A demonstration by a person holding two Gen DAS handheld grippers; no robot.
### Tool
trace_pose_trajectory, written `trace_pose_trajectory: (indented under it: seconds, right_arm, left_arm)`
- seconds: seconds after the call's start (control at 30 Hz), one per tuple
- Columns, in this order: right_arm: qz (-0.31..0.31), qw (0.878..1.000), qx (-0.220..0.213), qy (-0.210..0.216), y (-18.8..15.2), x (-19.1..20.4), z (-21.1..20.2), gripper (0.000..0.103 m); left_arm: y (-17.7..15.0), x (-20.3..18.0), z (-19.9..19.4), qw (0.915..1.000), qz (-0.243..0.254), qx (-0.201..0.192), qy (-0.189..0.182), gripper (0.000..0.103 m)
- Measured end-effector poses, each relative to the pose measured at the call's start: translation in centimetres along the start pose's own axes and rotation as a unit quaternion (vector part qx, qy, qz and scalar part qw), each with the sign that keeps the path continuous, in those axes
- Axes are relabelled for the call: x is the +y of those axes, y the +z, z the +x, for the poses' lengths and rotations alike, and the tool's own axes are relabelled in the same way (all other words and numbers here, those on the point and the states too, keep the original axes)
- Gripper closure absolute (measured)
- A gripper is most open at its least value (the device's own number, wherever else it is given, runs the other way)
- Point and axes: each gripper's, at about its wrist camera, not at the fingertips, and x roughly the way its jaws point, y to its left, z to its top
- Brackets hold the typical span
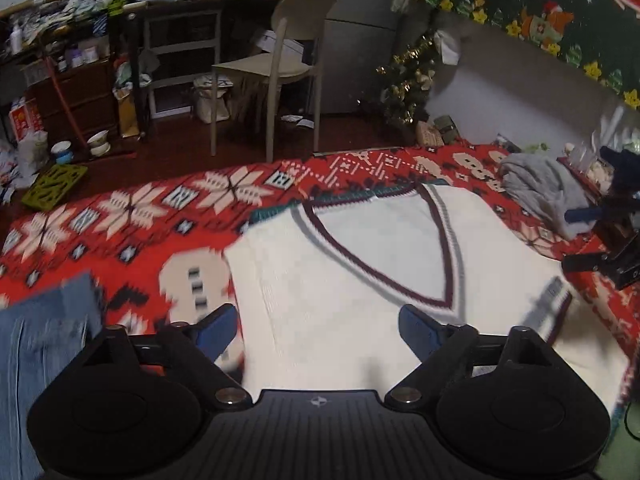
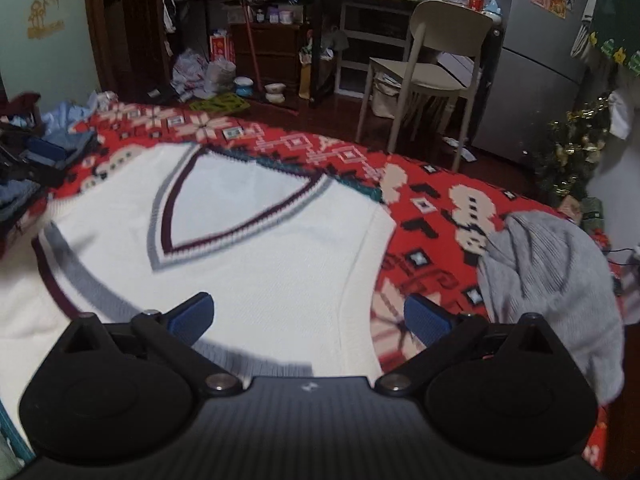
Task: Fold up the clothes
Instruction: 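Grasp the striped V-neck collar edge with both tools side by side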
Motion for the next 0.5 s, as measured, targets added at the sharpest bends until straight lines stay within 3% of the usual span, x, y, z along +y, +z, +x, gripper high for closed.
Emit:
trace_pose_trajectory:
  seconds: [0.07, 0.2, 0.23, 0.3, 0.37, 0.5]
  right_arm:
    - [-0.018, 1.0, 0.003, 0.002, 1.0, -0.5, 1.7, 0.006]
    - [-0.051, 0.998, 0.02, -0.009, 3.0, -1.7, 5.3, 0.032]
    - [-0.051, 0.998, 0.023, -0.013, 3.4, -2.1, 6.1, 0.035]
    - [-0.052, 0.998, 0.027, -0.018, 4.3, -2.9, 7.7, 0.054]
    - [-0.054, 0.998, 0.027, -0.023, 5.2, -3.6, 9.2, 0.064]
    - [-0.041, 0.999, 0.029, -0.005, 6.6, -5.1, 11.8, 0.065]
  left_arm:
    - [1.2, 0.6, 1.2, 1.0, 0.002, 0.0, -0.002, 0.028]
    - [3.7, 1.7, 3.7, 1.0, 0.006, 0.0, -0.007, 0.043]
    - [4.3, 2.0, 4.3, 0.9999, 0.007, 0.0, -0.008, 0.046]
    - [4.9, 2.7, 5.5, 1.0, 0.0, 0.003, -0.004, 0.057]
    - [5.4, 3.3, 6.5, 0.9999, -0.006, 0.006, -0.007, 0.063]
    - [6.0, 4.1, 8.3, 0.9998, -0.009, 0.012, -0.009, 0.063]
